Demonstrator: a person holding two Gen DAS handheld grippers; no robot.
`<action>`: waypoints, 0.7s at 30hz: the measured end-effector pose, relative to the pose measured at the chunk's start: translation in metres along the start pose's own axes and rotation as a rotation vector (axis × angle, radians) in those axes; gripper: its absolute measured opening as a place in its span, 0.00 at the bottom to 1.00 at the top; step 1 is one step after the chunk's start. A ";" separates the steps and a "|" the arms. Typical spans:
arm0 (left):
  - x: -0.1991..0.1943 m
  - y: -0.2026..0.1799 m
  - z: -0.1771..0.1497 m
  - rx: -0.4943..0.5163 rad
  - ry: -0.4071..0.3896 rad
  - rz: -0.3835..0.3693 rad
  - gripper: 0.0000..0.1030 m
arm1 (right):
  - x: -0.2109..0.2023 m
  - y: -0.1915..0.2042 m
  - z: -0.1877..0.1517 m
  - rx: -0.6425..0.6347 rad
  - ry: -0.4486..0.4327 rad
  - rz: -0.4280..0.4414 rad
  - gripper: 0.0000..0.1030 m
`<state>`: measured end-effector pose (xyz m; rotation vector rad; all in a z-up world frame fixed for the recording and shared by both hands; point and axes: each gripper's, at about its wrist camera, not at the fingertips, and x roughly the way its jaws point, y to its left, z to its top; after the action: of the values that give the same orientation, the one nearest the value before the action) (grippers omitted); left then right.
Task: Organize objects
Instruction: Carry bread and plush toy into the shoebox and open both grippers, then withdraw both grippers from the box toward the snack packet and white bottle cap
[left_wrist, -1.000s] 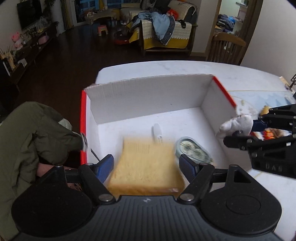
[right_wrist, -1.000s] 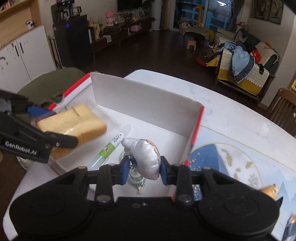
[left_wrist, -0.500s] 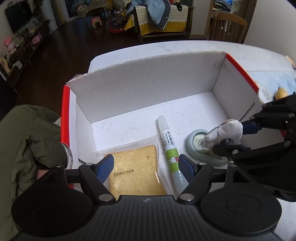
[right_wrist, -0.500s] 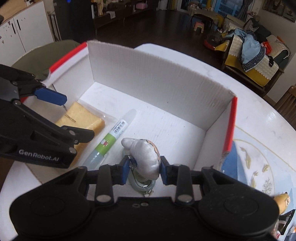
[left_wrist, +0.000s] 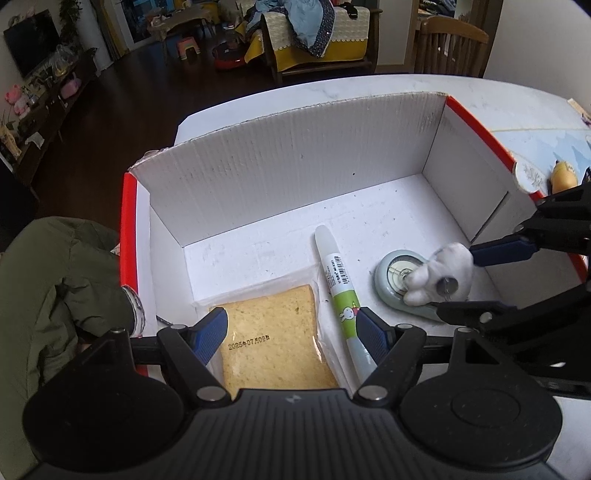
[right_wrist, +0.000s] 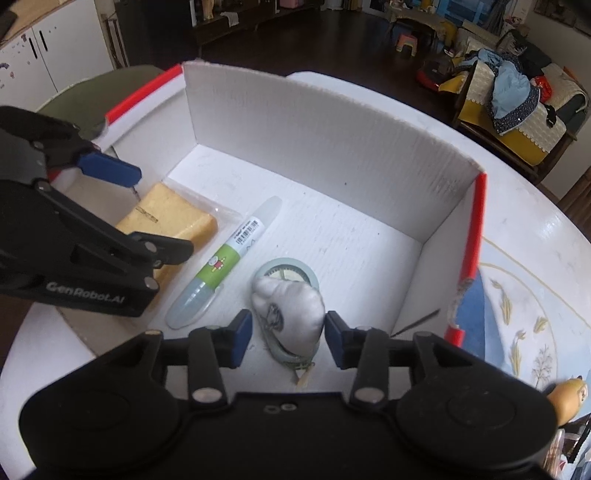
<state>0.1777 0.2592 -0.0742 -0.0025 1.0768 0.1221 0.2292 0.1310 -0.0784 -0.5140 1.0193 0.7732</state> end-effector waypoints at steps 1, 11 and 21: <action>-0.002 0.000 0.000 -0.004 -0.003 -0.001 0.73 | -0.005 -0.001 -0.001 -0.001 -0.010 0.003 0.46; -0.042 -0.015 -0.001 0.004 -0.080 -0.026 0.73 | -0.066 -0.010 -0.015 0.012 -0.138 0.031 0.52; -0.098 -0.054 -0.008 0.037 -0.198 -0.053 0.74 | -0.123 -0.025 -0.046 0.045 -0.243 0.048 0.53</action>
<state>0.1305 0.1958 0.0048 0.0142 0.8801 0.0536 0.1856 0.0429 0.0115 -0.3488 0.8235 0.8316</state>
